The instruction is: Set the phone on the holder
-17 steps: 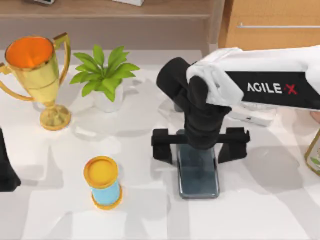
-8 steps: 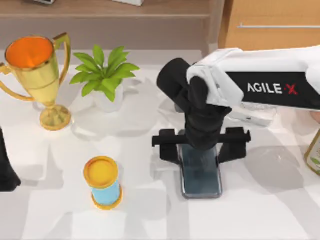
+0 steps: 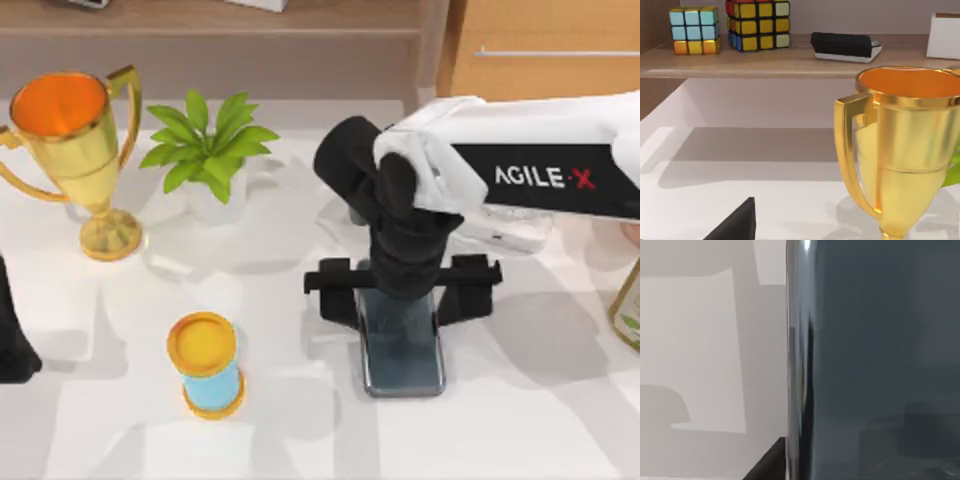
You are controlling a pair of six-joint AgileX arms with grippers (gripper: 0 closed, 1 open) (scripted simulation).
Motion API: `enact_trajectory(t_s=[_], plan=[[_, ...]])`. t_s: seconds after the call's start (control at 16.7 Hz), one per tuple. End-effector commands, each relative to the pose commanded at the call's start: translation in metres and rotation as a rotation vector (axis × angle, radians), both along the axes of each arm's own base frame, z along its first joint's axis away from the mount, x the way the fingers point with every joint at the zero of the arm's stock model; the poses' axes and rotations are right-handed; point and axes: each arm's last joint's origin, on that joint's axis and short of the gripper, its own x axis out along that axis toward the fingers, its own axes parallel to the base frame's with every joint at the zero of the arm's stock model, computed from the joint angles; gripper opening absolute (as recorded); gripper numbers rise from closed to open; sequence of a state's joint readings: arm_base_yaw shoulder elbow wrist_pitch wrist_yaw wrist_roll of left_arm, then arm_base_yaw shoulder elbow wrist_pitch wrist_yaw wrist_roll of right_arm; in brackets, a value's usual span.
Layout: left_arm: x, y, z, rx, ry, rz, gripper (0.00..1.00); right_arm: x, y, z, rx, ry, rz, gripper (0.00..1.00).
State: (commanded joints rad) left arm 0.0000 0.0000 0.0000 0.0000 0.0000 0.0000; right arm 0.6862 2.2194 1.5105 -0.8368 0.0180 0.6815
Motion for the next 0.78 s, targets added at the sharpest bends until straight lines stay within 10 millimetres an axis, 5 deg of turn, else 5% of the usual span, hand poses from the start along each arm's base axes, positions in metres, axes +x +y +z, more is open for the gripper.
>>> enact_trajectory(t_s=[0.24,0.3,0.78], plan=[[0.0,0.0,0.0,0.0,0.0,0.0,1.0,0.0,0.0,0.0,0.0,0.0,0.0,0.0],[0.0,0.0,0.0,0.0,0.0,0.0,1.0,-0.001,-0.002,0.018,-0.004,-0.028,0.007,0.0],[0.0,0.0,0.0,0.0,0.0,0.0,1.0,-0.001,-0.002,0.038,-0.004,-0.028,0.007,0.0]])
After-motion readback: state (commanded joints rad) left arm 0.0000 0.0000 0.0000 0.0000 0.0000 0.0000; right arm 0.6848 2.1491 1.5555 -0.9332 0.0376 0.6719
